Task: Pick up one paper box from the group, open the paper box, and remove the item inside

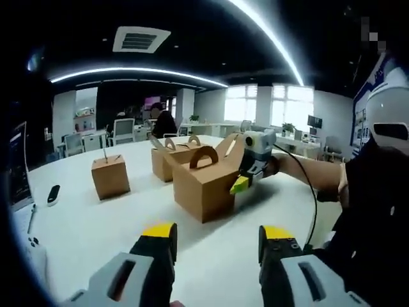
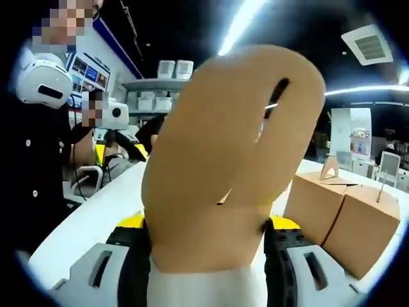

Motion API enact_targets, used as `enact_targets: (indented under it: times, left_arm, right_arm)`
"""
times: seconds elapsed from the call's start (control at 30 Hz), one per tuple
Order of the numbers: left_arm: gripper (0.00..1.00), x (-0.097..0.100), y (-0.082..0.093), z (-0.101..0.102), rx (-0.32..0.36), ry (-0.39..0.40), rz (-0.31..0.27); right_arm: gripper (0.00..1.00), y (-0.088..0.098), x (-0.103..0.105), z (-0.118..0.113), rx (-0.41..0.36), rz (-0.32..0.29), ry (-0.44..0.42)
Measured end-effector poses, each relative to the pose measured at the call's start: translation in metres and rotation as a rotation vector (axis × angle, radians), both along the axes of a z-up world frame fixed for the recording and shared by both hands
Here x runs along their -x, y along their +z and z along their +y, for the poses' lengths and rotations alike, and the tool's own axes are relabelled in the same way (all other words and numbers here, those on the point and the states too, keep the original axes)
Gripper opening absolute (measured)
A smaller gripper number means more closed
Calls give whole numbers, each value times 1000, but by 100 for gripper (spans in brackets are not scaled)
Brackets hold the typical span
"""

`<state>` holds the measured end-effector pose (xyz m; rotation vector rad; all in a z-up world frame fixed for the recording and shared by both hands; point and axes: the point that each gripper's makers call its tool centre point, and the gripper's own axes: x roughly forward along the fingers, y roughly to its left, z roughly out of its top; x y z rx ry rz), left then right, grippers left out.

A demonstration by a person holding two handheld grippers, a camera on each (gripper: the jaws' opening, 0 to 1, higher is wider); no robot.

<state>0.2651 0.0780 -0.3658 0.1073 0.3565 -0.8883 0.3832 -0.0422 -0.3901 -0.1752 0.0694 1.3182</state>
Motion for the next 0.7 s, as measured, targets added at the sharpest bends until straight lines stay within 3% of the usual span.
enact_targets:
  times: [0.2,0.33,0.47,0.63,0.7]
  left_arm:
    - [48,-10,23,-2,-28,31,-65]
    - [47,-17,54,-16,-72,-6,-167]
    - [43,-33,70,-33,-223,-50,-276]
    - [40,-56,76,-63,-310,-180,-240]
    - [35,-61,74,-74,-309,-253,-180]
  right_arm:
    - [71,0,1,1,-23,0,5]
    - [71,1,1,3,-34,-10,7]
    - [71,2,3,5,-40,-20,9]
    - [71,4,7,6,-45,-33,10]
    - [71,5,7,6,-48,-34,10]
